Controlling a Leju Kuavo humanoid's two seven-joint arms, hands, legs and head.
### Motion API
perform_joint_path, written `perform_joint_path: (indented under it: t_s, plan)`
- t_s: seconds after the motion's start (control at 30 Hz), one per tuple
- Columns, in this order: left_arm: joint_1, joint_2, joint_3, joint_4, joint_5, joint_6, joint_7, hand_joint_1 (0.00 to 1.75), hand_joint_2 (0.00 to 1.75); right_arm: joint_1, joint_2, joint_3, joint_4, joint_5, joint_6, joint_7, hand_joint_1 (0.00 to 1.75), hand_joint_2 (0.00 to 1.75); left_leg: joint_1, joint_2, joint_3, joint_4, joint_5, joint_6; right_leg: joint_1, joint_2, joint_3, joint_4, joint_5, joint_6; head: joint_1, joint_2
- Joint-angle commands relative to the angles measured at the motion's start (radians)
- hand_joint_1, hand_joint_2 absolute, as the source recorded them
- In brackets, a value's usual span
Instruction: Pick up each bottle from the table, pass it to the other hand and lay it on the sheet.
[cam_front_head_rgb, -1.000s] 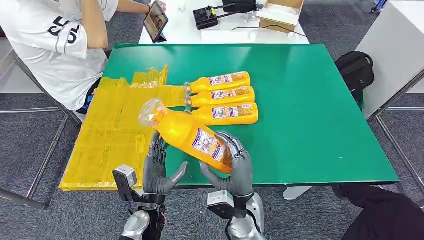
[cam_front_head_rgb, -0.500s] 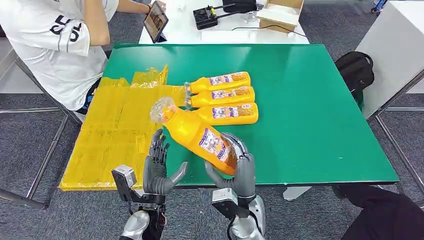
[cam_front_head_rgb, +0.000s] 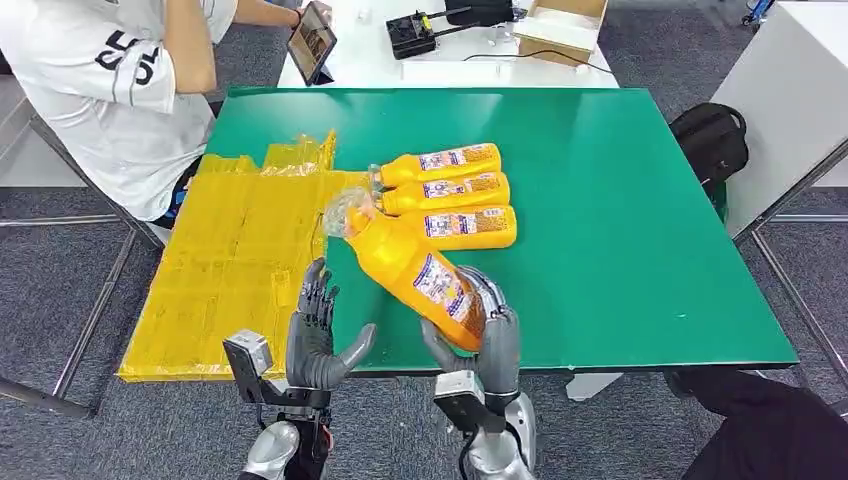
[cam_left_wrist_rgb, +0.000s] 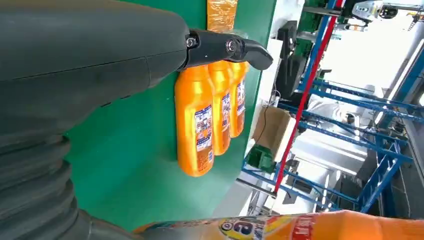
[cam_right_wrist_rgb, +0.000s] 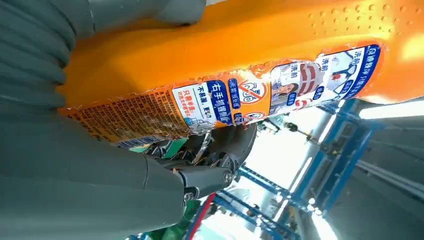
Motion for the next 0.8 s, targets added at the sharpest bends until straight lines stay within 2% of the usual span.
perform_joint_path:
  t_s: [0.03, 0.07, 0.13, 0.17, 0.4, 0.63, 0.73, 0.8]
  plan:
    - [-0.027, -0.031, -0.027, 0.066, 0.01, -0.002, 0.001, 0.0, 1.75, -0.087, 0.013, -0.018, 0.306, 0.025, 0.0, -0.035, 1.75, 1.75, 0.001, 0.0, 0.005, -0.001, -0.001, 0.001, 0.001, -0.001, 0.005, -0.002, -0.001, -0.002, 0.0, 0.0]
    - [-0.029, -0.031, -0.028, 0.069, 0.012, -0.002, 0.001, 0.0, 1.75, -0.096, 0.017, 0.001, 0.341, 0.037, -0.014, -0.035, 1.75, 1.75, 0.001, 0.0, 0.008, -0.002, -0.002, 0.002, 0.002, -0.001, 0.008, -0.002, -0.002, -0.003, 0.0, 0.0]
    - [-0.031, -0.031, -0.026, 0.071, 0.016, -0.002, 0.0, 0.0, 1.75, -0.106, 0.025, 0.014, 0.377, 0.039, -0.014, -0.035, 1.75, 1.75, 0.0, 0.0, 0.003, -0.001, -0.001, 0.001, 0.001, 0.0, 0.003, -0.001, 0.0, -0.001, 0.0, 0.0]
    - [-0.033, -0.031, -0.025, 0.071, 0.023, -0.005, 0.0, 0.0, 1.75, -0.114, 0.029, 0.022, 0.401, 0.042, -0.016, -0.035, 1.75, 1.75, 0.001, 0.001, 0.007, -0.001, -0.002, 0.001, 0.001, 0.0, 0.007, -0.002, -0.002, -0.003, 0.0, 0.0]
    - [-0.043, -0.031, -0.037, 0.094, 0.037, -0.017, 0.007, 0.0, 1.75, -0.137, 0.036, 0.076, 0.478, 0.049, -0.025, -0.035, 1.75, 1.75, 0.0, 0.0, 0.003, -0.001, -0.001, 0.001, 0.001, -0.001, 0.003, -0.001, -0.001, -0.002, 0.0, 0.0]
    - [-0.044, -0.031, -0.038, 0.097, 0.037, -0.017, 0.007, 0.0, 1.75, -0.137, 0.036, 0.081, 0.48, 0.048, -0.027, -0.035, 1.75, 1.75, 0.0, 0.0, 0.002, 0.0, -0.001, 0.001, 0.001, -0.001, 0.002, 0.0, -0.001, -0.002, 0.0, 0.0]
    - [-0.044, -0.031, -0.038, 0.097, 0.037, -0.017, 0.007, 0.0, 1.75, -0.137, 0.036, 0.081, 0.48, 0.048, -0.027, -0.035, 1.75, 1.75, 0.0, 0.0, 0.006, 0.0, -0.003, 0.002, 0.001, -0.002, 0.007, 0.0, -0.003, -0.004, 0.0, 0.0]
    - [-0.044, -0.031, -0.038, 0.097, 0.037, -0.017, 0.007, 0.0, 1.75, -0.137, 0.036, 0.081, 0.48, 0.048, -0.027, -0.035, 1.75, 1.75, 0.0, 0.0, 0.001, 0.0, -0.001, 0.001, 0.0, -0.001, 0.002, 0.0, -0.001, -0.001, 0.0, 0.0]
